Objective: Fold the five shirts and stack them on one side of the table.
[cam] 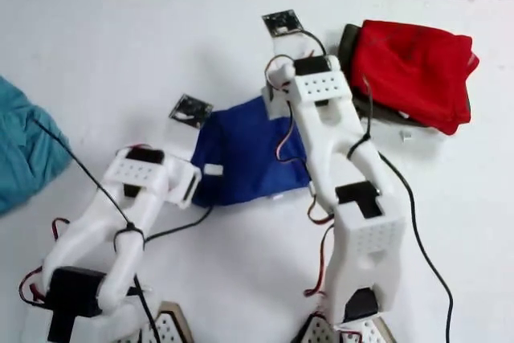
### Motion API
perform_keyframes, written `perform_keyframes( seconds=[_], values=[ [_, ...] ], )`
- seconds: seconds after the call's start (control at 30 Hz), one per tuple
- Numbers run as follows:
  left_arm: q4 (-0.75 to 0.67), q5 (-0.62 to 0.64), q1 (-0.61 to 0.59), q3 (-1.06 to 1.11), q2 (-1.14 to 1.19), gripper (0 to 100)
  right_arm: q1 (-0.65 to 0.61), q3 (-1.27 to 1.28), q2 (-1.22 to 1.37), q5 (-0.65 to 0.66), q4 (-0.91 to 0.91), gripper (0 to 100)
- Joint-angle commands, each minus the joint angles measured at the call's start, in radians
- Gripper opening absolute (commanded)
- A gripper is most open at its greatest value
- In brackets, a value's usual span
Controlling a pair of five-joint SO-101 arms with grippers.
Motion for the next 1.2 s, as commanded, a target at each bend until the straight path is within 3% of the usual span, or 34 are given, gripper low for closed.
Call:
perform_keyframes(
  seconds=[0.0,0.13,0.23,0.53,0.9,1.17],
  values=[
    [0.107,0.009,-0.046,-0.082,-0.083,18,0.002,-0.046,-0.117,-0.005,0.107,7.2],
    [0.23,0.003,-0.106,-0.127,-0.244,18,-0.001,-0.046,-0.133,-0.002,0.189,22.5],
    [0.267,0.002,-0.158,-0.091,-0.37,18,-0.005,-0.04,-0.13,-0.008,0.217,24.9],
    [0.114,0.0,-0.319,0.154,-0.549,18,-0.005,0.069,-0.13,-0.049,0.165,35.9],
    [0.081,0.002,-0.351,0.174,-0.549,18,-0.091,0.247,-0.128,-0.054,-0.031,36.2],
    [0.083,0.002,-0.353,0.173,-0.554,18,-0.053,0.244,0.005,-0.144,-0.067,36.4]
  ],
)
